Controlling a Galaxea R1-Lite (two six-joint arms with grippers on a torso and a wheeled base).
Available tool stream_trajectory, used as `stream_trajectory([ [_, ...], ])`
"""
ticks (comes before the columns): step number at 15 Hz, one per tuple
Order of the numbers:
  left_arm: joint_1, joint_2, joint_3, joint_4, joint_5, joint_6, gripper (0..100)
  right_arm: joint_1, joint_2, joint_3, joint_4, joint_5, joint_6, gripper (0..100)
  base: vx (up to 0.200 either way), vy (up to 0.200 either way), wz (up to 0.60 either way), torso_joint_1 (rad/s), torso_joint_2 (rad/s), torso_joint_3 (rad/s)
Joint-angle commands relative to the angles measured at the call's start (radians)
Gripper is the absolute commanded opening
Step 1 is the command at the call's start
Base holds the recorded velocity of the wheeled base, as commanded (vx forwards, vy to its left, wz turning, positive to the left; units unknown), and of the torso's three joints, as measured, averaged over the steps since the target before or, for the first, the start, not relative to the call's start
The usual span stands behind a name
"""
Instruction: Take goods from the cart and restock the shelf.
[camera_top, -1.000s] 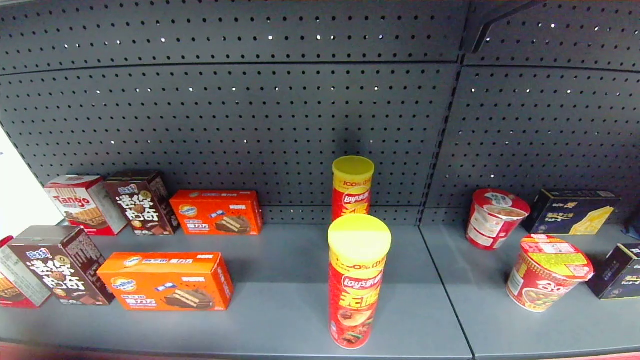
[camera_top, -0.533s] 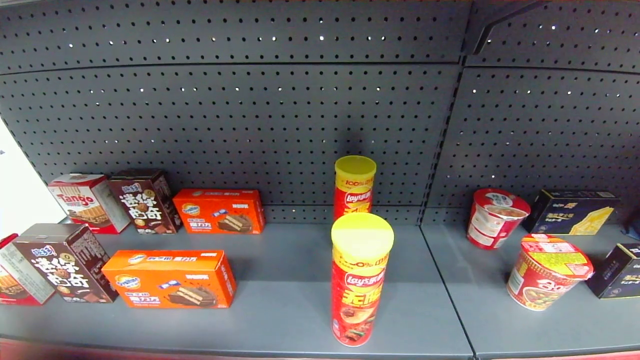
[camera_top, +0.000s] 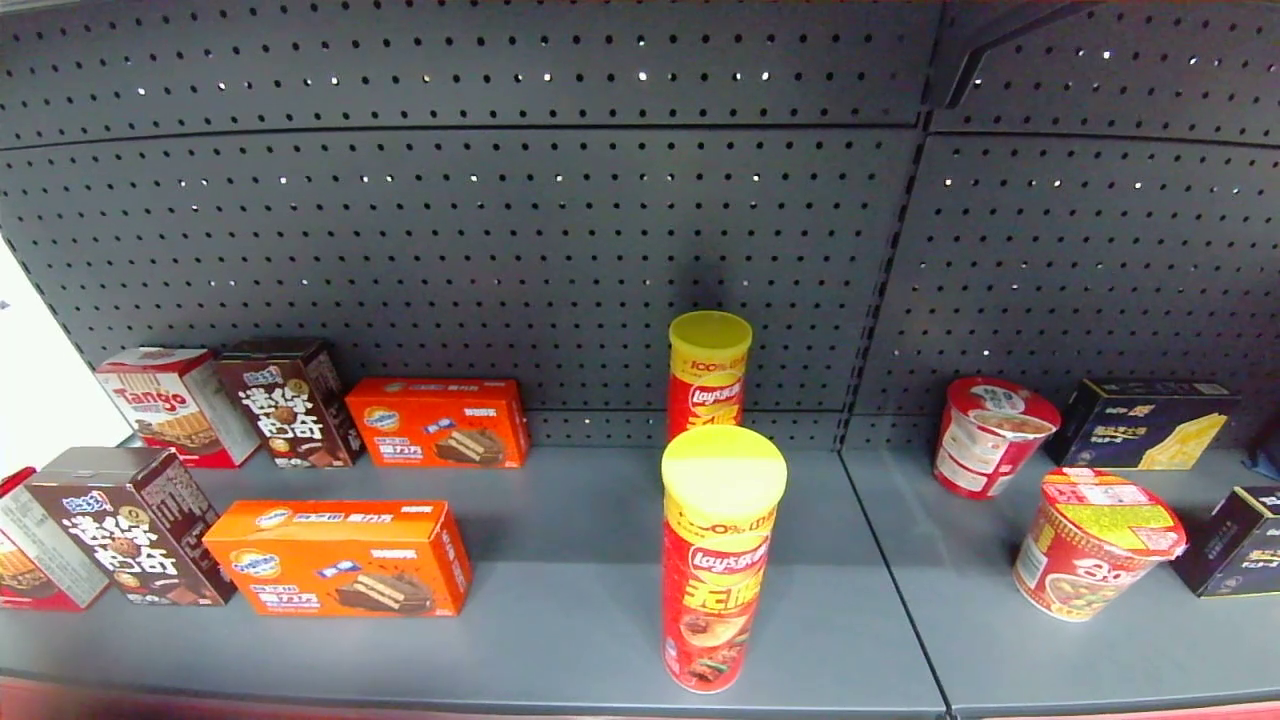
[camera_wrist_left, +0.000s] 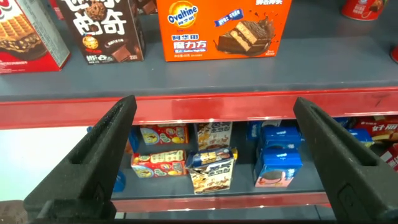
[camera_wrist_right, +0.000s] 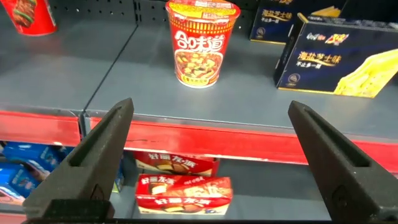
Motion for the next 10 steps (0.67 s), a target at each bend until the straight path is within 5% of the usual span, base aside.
stream_trajectory([
  [1,0.0,-0.001,-0.001,0.0,0.0,-0.004,100,0.0,0.004,-0.001,0.001,0.001,0.005,100,0.0,0.0,0.0,0.0,0.0,0.0],
  [10,0.0,-0.001,0.0,-0.002,0.002,-0.007,100,0.0,0.004,-0.001,0.001,-0.007,0.025,100,0.0,0.0,0.0,0.0,0.0,0.0],
])
